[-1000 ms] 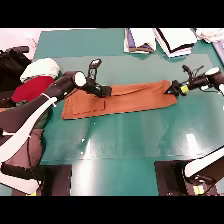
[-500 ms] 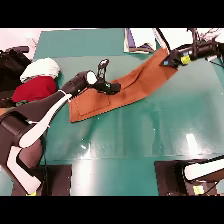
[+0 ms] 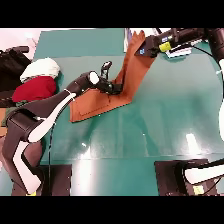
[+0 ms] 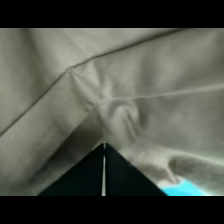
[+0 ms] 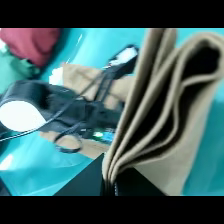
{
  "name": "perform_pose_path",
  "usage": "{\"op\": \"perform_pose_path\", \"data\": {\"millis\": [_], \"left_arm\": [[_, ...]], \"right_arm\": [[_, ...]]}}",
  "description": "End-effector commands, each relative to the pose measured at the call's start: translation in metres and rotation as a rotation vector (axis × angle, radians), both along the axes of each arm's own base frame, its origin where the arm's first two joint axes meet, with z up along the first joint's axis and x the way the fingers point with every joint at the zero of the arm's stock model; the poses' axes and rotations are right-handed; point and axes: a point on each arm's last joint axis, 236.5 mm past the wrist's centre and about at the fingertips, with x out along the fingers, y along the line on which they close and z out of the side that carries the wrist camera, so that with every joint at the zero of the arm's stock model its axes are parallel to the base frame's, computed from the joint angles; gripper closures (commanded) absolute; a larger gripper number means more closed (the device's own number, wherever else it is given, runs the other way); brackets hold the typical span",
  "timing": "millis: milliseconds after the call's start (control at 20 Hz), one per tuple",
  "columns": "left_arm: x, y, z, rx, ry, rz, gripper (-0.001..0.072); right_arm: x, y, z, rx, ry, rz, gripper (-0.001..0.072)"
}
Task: Fold the shirts.
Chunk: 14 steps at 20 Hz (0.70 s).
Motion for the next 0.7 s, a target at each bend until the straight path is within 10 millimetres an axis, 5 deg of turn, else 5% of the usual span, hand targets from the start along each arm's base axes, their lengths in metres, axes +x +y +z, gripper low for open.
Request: {"op": "perform_pose_path", "data": {"millis": [0,100,200,400,450,500,550,650], "left_arm": [[0.009,0.03,0.012,0.084,-0.005,-0.034,0.0686],[0.031,0.079,0.05,0.175,-0.09,0.009,0.0685],[0.05,0.149,0.107,0.277,-0.2,0.09,0.0685],[0.045,0.29,0.238,0.393,-0.406,0.319,0.0685],[0.037,0.312,0.265,0.398,-0.45,0.365,0.0684],[0.028,0.33,0.288,0.395,-0.489,0.406,0.0685],[0.02,0.341,0.306,0.392,-0.518,0.435,0.0685],[0.009,0.349,0.327,0.385,-0.559,0.459,0.0685]], "right_arm": [[-0.011,0.031,0.008,0.025,-0.011,0.041,0.0696],[-0.021,0.053,0.015,0.067,-0.01,0.081,0.0696],[-0.035,0.088,0.018,0.131,0.004,0.146,0.0696],[-0.067,0.203,0.004,0.278,0.0,0.279,0.0645],[-0.073,0.236,-0.002,0.328,-0.009,0.292,0.0422],[-0.079,0.26,-0.008,0.367,-0.001,0.292,0.0316],[-0.084,0.275,-0.015,0.377,0.002,0.293,0.0318],[-0.08,0.273,-0.03,0.32,-0.03,0.301,0.0323]]}}
